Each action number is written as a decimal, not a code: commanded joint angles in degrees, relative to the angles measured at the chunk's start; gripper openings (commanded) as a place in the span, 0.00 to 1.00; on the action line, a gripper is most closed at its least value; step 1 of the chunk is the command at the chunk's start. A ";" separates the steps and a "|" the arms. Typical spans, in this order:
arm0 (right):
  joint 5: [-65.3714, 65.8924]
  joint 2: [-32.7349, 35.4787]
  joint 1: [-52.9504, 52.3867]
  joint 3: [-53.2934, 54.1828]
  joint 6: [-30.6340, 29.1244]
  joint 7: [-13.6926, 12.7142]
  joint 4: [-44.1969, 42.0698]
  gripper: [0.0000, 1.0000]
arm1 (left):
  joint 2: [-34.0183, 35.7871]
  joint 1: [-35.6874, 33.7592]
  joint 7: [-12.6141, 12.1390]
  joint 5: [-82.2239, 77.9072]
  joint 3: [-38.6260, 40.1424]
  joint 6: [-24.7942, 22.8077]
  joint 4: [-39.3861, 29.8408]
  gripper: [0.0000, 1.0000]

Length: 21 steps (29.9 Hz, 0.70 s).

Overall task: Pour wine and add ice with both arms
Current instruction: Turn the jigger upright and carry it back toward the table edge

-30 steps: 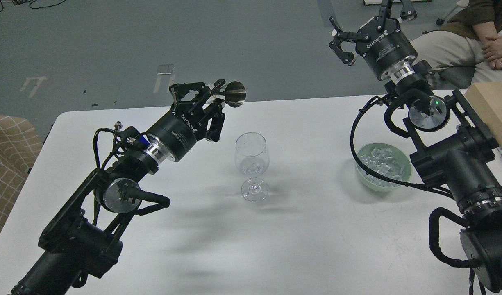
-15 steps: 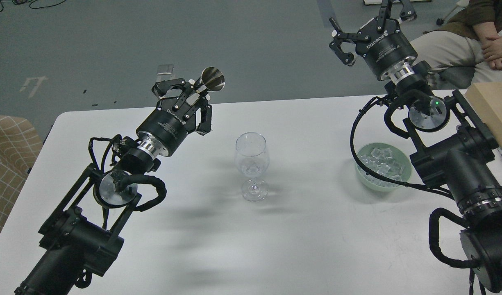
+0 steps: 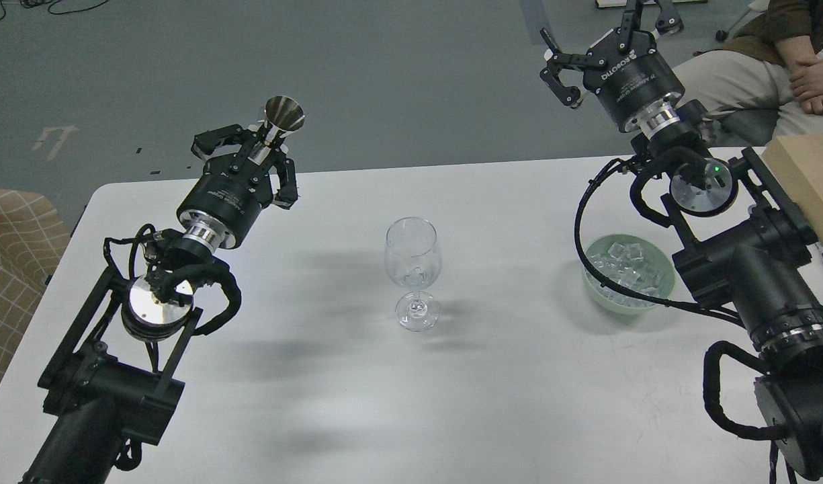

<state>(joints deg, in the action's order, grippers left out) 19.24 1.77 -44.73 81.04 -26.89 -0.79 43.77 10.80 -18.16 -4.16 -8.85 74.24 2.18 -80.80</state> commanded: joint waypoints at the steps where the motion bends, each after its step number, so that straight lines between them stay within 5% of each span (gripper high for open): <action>1: 0.01 -0.01 0.00 0.00 0.00 0.00 0.00 1.00 | -0.25 0.40 -0.41 0.24 3.27 0.90 1.34 0.00; 21: 0.01 -0.45 0.00 -0.09 0.35 0.00 0.00 1.00 | -0.95 4.36 -0.15 13.32 10.92 1.16 8.46 0.00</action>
<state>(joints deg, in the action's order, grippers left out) 19.24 1.32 -44.83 80.95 -26.55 -0.79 43.70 9.86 -14.15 -4.24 2.19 83.77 3.39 -73.30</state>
